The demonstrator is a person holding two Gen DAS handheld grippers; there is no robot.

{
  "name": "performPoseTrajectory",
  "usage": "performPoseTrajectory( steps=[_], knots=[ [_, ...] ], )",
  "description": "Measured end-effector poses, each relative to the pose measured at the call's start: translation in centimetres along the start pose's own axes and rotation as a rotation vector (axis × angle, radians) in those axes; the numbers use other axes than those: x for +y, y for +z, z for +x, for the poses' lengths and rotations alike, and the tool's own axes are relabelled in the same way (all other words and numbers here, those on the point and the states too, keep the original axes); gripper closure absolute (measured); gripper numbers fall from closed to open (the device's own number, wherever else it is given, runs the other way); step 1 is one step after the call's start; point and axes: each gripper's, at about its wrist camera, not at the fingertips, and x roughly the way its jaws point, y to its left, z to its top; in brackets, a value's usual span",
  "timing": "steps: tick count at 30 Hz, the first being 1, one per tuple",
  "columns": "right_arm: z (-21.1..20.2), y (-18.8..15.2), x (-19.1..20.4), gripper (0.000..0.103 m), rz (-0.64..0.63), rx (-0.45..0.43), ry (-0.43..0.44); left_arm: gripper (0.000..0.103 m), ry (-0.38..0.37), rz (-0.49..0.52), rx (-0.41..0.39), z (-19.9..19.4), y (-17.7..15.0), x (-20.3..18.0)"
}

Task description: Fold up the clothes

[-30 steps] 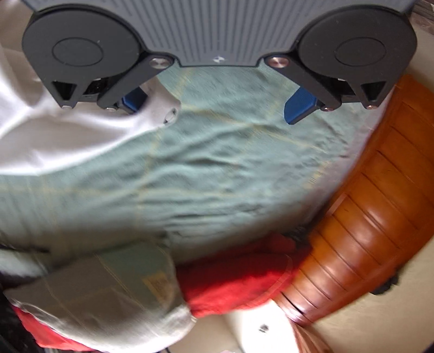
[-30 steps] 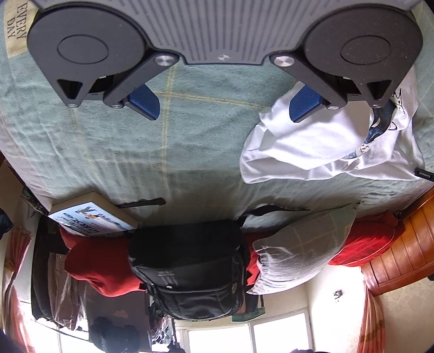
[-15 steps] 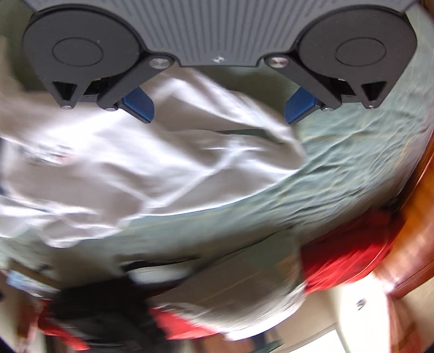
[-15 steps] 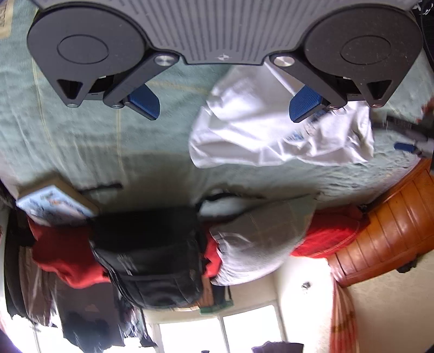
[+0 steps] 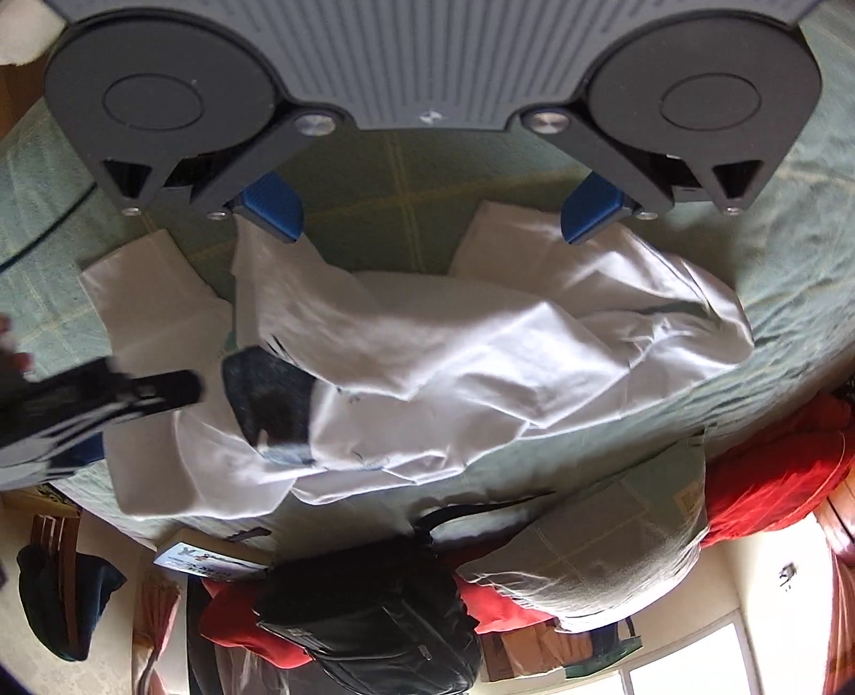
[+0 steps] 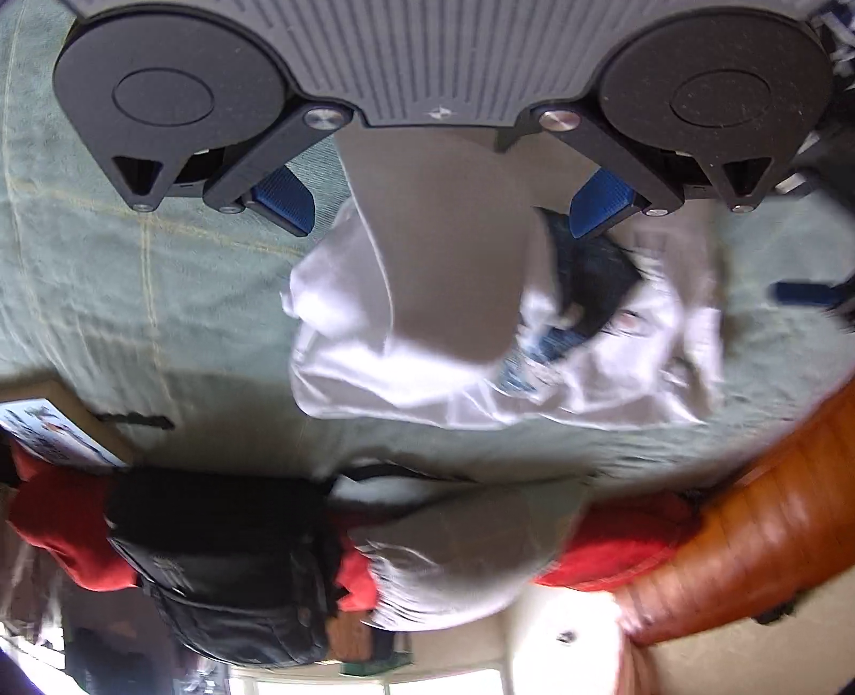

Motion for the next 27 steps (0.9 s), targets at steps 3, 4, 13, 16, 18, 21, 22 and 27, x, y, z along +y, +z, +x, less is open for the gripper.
performPoseTrajectory(
  steps=[3, 4, 13, 16, 18, 21, 22, 27],
  knots=[
    [1.5, -0.8, -0.1, 0.000, -0.014, 0.007, -0.103, 0.001, 0.033, -0.023, 0.004, -0.3, -1.2, -0.8],
    [1.5, -1.0, -0.5, 0.000, -0.018, 0.003, -0.123, 0.001, 0.046, -0.030, 0.006, -0.3, -1.6, -1.0],
    [-0.8, -3.0, -7.4, 0.000, 0.040, -0.004, -0.370, 0.001, 0.024, -0.059, 0.011, -0.2, -2.9, -1.6],
    [-1.7, -3.2, -9.7, 0.000, 0.102, -0.009, -0.415, 0.001, 0.024, -0.060, 0.007, -0.4, -3.0, -1.7],
    [-2.5, -3.2, -10.7, 0.000, 0.162, -0.015, -0.365, 0.001, 0.022, -0.062, 0.003, -0.4, -3.0, -1.8],
    [-2.4, -2.9, -10.3, 0.000, 0.178, -0.028, -0.312, 0.001, 0.022, -0.059, 0.002, -0.5, -3.0, -2.2],
    [-2.1, -2.8, -10.0, 0.000, 0.177, -0.023, -0.296, 0.001, 0.020, -0.056, 0.003, -0.5, -3.0, -2.3],
    [1.1, -2.7, -9.2, 0.000, 0.109, 0.085, -0.358, 0.001, 0.020, -0.051, 0.005, -0.7, -3.3, -2.6]
  ],
)
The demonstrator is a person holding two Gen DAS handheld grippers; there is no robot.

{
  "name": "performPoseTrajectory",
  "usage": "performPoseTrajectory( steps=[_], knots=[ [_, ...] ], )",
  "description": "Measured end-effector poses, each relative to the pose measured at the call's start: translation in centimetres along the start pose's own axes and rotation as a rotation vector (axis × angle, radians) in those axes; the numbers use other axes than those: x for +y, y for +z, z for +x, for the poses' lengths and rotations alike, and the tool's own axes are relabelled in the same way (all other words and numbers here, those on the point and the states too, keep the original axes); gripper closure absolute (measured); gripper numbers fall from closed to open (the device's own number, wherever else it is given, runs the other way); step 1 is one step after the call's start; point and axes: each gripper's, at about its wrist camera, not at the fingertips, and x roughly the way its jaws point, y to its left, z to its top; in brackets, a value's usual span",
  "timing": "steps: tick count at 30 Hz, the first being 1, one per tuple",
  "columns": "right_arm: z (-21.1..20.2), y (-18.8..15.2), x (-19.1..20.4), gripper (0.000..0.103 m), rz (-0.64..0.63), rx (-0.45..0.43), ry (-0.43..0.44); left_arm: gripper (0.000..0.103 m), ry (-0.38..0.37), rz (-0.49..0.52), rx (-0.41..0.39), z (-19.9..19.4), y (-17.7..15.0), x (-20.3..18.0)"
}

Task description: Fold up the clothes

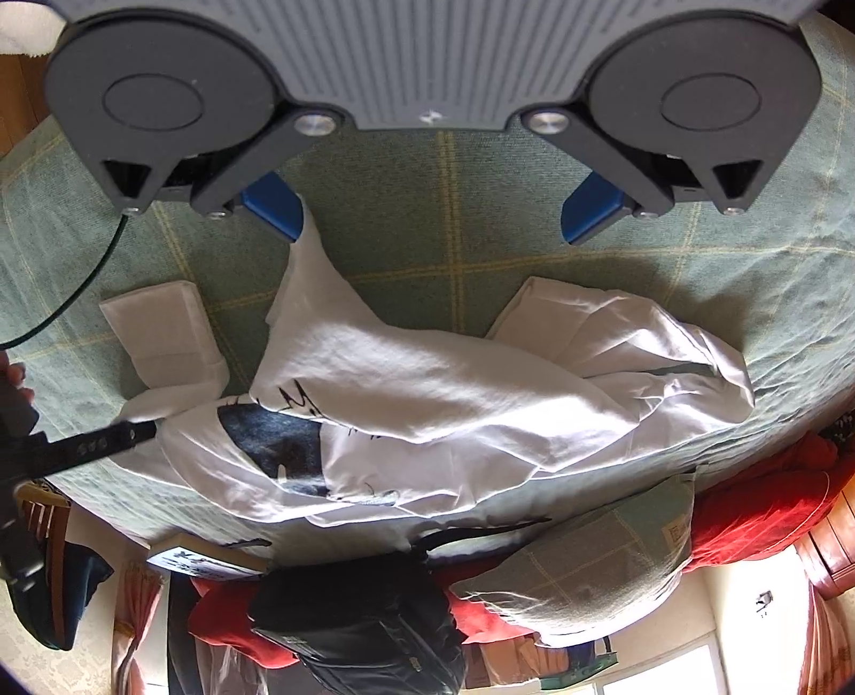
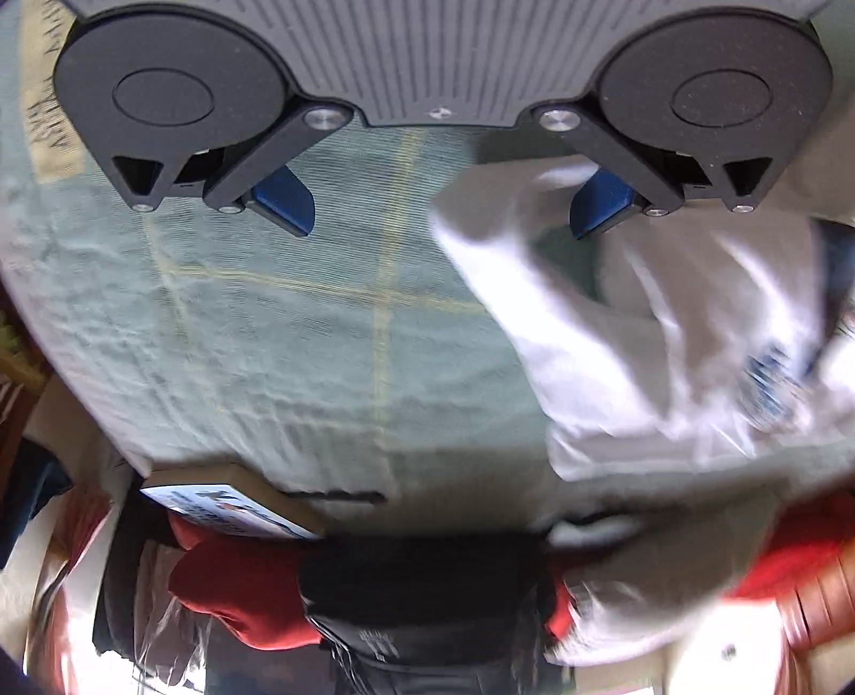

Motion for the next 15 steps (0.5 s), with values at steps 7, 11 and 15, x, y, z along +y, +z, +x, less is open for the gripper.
performPoseTrajectory(
  steps=[7, 11, 15],
  knots=[
    [2.3, 1.7, -5.5, 0.000, 0.056, 0.023, -0.156, 0.001, 0.004, 0.008, 0.006, 0.2, -0.1, -0.1],
    [3.4, 3.0, -8.9, 0.000, 0.086, 0.035, -0.182, 0.001, -0.002, 0.015, 0.005, 0.2, 0.0, -0.3],
    [3.8, 3.8, -11.5, 0.000, 0.097, 0.034, -0.225, 0.001, 0.003, 0.015, 0.010, 0.4, 0.1, -0.3]
  ],
)
